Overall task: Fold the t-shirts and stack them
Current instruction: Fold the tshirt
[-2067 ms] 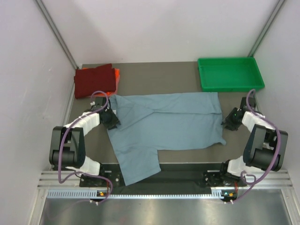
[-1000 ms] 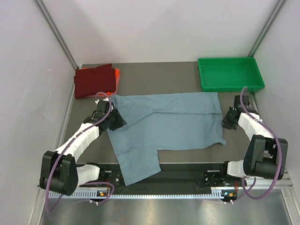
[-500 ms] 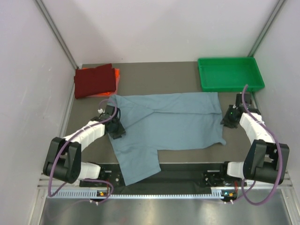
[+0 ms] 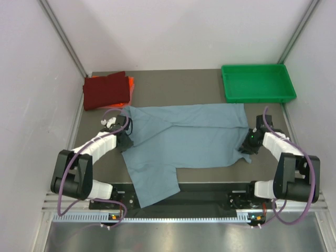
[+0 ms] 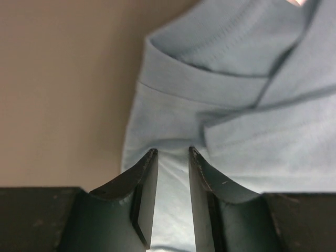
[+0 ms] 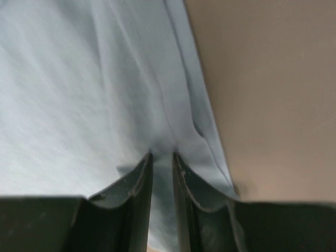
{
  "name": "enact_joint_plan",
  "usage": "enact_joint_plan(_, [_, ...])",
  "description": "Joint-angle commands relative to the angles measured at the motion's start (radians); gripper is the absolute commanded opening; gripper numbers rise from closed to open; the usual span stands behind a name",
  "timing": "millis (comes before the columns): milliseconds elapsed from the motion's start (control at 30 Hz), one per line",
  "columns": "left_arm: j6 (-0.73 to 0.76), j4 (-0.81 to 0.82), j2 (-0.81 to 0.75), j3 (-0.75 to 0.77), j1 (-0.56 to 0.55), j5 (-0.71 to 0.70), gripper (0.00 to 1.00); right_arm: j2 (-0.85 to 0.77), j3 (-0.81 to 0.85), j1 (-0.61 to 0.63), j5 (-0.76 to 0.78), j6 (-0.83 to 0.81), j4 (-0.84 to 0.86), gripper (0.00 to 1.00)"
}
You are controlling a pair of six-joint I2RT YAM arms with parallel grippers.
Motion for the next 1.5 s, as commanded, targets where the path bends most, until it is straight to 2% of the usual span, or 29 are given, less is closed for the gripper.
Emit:
enact_joint_plan(0, [0.014,-0.089,0.055,-0.002,0.034,-0.138,0.35,0.066,-0.022,0.010,0.040,0.064,0.071,0.22])
enact_joint_plan(167, [0.045,-0.076,0.052,0.008,0.045,-0.188,0.36,0.087,0.027,0.013,0.264,0.047,0.045,0.22])
enact_joint_plan(267, [0.042,-0.077,0.069,0.017,0.046,-0.194,0.36,0.063,0.073,0.078,0.414,0.057,-0.004,0.23])
enact_joint_plan(333, [0.043,-0.071,0.074,0.023,0.046,-0.196,0.36,0.060,0.089,0.116,0.477,0.055,-0.023,0.24])
enact_joint_plan(500, [0.040,-0.072,0.068,0.025,0.046,-0.193,0.35,0.074,0.124,0.118,0.526,0.050,-0.073,0.27])
enact_joint_plan(600, [0.046,-0.103,0.029,0.047,0.046,-0.146,0.36,0.048,0.162,0.153,0.499,0.052,-0.093,0.28])
enact_joint_plan(733, [0.108,-0.103,-0.067,0.103,0.046,0.006,0.38,0.014,0.227,0.153,0.341,0.058,-0.058,0.32])
enact_joint_plan(800, [0.128,-0.099,-0.115,0.146,0.046,0.045,0.41,0.043,0.273,0.147,0.310,0.049,-0.026,0.34])
enact_joint_plan(867, [0.140,-0.089,-0.139,0.178,0.048,0.091,0.44,0.075,0.300,0.141,0.251,0.000,0.063,0.36])
enact_joint_plan(900, [0.154,-0.083,-0.142,0.186,0.048,0.100,0.45,0.093,0.307,0.133,0.215,-0.075,0.091,0.38])
enact_joint_plan(933, [0.158,-0.070,-0.142,0.192,0.048,0.115,0.45,0.139,0.329,0.097,0.119,-0.110,0.109,0.39])
enact_joint_plan(1033, [0.162,-0.042,-0.141,0.166,0.046,0.225,0.45,0.219,0.363,0.066,0.012,-0.195,0.164,0.41])
enact_joint_plan(1167, [0.148,0.019,-0.168,0.080,0.045,0.324,0.45,0.299,0.391,0.049,0.022,-0.219,0.195,0.45])
enact_joint_plan(1467, [0.132,0.070,-0.040,-0.008,0.046,0.326,0.43,0.314,0.431,0.007,0.034,-0.275,0.235,0.45])
